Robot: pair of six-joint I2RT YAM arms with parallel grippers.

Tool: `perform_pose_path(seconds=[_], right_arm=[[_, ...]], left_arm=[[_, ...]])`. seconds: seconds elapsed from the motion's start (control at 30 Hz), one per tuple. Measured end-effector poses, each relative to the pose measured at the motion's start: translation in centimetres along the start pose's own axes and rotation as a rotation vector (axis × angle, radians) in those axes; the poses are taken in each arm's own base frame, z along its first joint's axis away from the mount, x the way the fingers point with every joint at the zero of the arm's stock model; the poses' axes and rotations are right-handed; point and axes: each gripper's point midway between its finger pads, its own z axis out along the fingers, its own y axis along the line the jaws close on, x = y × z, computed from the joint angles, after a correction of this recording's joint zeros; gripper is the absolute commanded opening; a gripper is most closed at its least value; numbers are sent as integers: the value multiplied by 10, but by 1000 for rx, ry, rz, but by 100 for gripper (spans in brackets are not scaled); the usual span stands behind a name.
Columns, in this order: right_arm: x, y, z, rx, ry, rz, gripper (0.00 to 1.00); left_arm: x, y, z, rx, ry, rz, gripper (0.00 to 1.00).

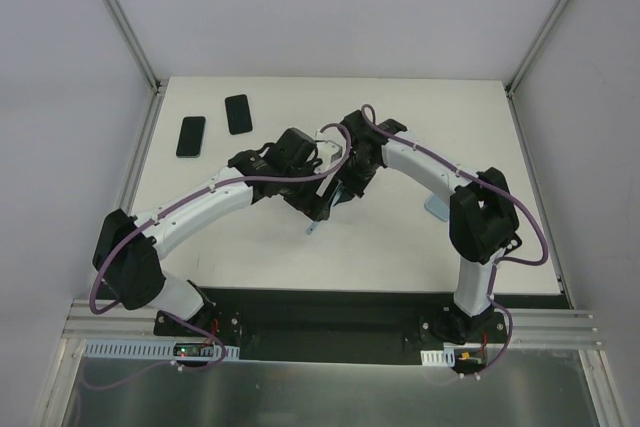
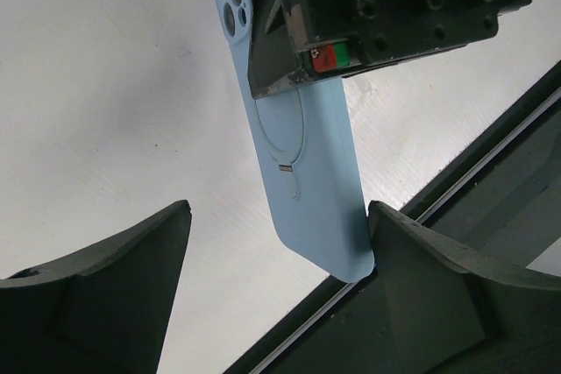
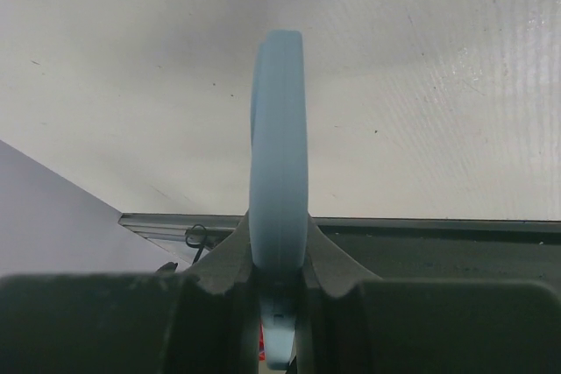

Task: Take the phone out of the phone case
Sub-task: Pick up the phone at the center of the board.

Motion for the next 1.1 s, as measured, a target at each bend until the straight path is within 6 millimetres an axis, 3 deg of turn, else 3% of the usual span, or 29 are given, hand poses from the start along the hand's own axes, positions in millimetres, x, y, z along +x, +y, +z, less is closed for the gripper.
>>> perform_pose_path(seconds=[0.27, 0.53, 0.8, 0.93, 1.03, 1.07, 1.1], right_arm=[[6, -9, -8, 58, 24, 21, 1], [-4, 3, -29, 117, 14, 51, 1], [-6, -12, -15, 227, 57, 88, 1], [-5, -16, -15, 244, 64, 88, 1], [-4, -17, -16, 249, 66, 89, 1], [-5, -16, -15, 245, 63, 93, 1], [-6, -14, -15, 238, 59, 94, 1]], left_arm=[[-7, -18, 0, 2, -15, 73, 74], [-1, -30, 6, -26, 0, 131, 70], [0, -24, 12, -75, 10, 141, 60], [-2, -25, 14, -78, 14, 156, 46], [-6, -25, 16, -84, 11, 168, 15], [-7, -25, 17, -84, 13, 168, 0], [-7, -27, 18, -82, 14, 173, 0]])
